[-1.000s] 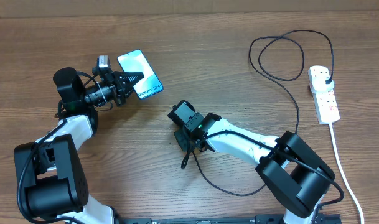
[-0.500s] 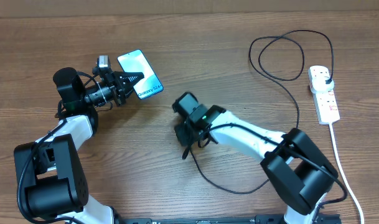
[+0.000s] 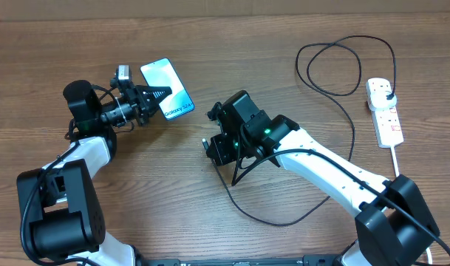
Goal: Plug charger to phone and switch on socket
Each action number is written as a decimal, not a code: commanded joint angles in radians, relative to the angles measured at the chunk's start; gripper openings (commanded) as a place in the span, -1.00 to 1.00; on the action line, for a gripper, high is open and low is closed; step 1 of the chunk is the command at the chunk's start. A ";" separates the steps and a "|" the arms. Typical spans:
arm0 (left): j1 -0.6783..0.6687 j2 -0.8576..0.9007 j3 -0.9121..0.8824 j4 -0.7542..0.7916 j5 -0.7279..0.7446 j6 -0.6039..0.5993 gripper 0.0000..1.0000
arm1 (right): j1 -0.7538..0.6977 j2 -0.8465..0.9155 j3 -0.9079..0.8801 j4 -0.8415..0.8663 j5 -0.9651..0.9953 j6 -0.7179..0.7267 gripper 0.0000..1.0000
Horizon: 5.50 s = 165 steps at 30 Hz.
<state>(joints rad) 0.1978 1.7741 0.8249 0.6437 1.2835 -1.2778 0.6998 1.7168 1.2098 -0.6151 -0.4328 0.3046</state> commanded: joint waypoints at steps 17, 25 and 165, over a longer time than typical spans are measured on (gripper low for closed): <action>-0.052 -0.001 0.029 -0.138 0.006 0.193 -0.91 | 0.020 0.000 0.021 -0.019 0.279 -0.072 0.46; -0.052 -0.001 0.029 -0.130 0.007 0.193 -0.92 | 0.076 0.103 0.021 0.046 0.436 -0.157 0.79; -0.135 -0.001 0.029 -0.077 0.098 0.070 -0.91 | -0.264 0.193 0.158 0.027 -0.826 -0.095 -0.92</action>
<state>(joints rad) 0.0669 1.7741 0.8295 0.5537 1.3357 -1.2060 0.4522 1.9438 1.3476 -0.5945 -1.2526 0.1963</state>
